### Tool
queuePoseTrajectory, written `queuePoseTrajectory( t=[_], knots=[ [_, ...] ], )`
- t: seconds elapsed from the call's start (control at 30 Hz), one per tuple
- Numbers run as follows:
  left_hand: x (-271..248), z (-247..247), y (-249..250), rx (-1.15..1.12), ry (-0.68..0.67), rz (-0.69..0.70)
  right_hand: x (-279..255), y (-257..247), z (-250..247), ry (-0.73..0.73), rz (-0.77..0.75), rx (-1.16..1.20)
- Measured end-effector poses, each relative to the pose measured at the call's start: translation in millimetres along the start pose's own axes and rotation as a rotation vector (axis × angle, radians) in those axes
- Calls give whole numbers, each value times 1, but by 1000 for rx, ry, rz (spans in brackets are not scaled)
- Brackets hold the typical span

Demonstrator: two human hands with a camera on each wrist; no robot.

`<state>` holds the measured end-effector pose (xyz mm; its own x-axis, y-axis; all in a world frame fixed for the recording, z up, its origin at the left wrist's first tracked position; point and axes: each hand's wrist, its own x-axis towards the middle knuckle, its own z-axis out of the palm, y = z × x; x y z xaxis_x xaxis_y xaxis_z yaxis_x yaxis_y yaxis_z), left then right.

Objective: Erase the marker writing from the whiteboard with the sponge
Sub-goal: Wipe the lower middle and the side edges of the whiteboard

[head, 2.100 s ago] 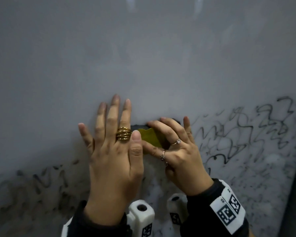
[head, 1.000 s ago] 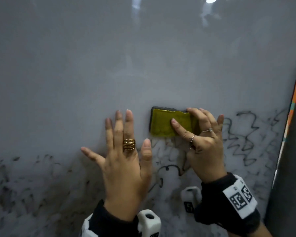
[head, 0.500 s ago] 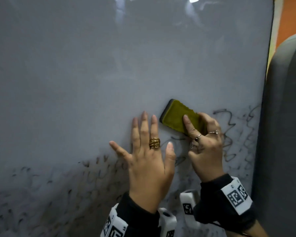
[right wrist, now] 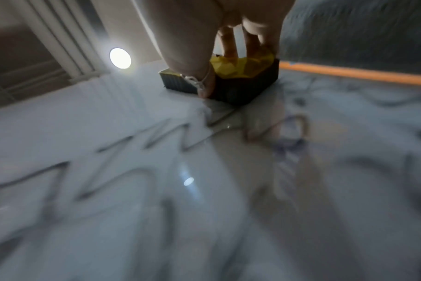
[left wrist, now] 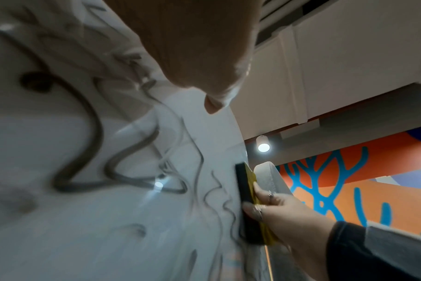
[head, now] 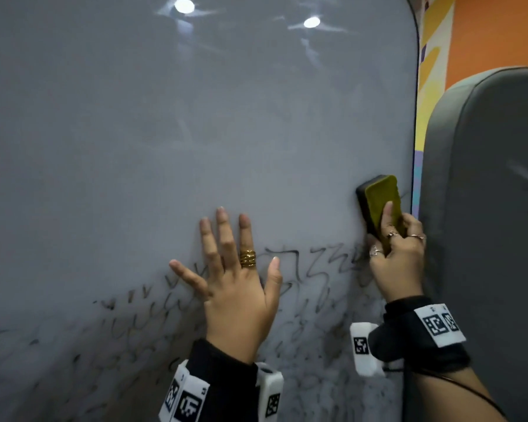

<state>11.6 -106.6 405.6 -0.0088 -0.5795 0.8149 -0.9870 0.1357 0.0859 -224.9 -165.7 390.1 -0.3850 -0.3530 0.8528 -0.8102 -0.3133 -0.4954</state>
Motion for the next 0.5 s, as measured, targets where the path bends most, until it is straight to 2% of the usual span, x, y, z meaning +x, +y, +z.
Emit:
queuePoseTrajectory(
  t=[0.17,0.23,0.3,0.4,0.5],
  knots=[
    [-4,1,14,6,17,-54,-28,-43,9,27,-277,40],
    [-5,0,18,-8,23,-69,-22,-35,6,-15,-310,35],
    [-5,0,18,-27,19,-67,-7,-13,-1,-46,-210,28],
    [-3,2,15,-29,12,-61,17,19,-11,-64,71,-5],
    [-2,3,13,-34,9,-56,22,21,-9,-63,144,-86]
  ],
)
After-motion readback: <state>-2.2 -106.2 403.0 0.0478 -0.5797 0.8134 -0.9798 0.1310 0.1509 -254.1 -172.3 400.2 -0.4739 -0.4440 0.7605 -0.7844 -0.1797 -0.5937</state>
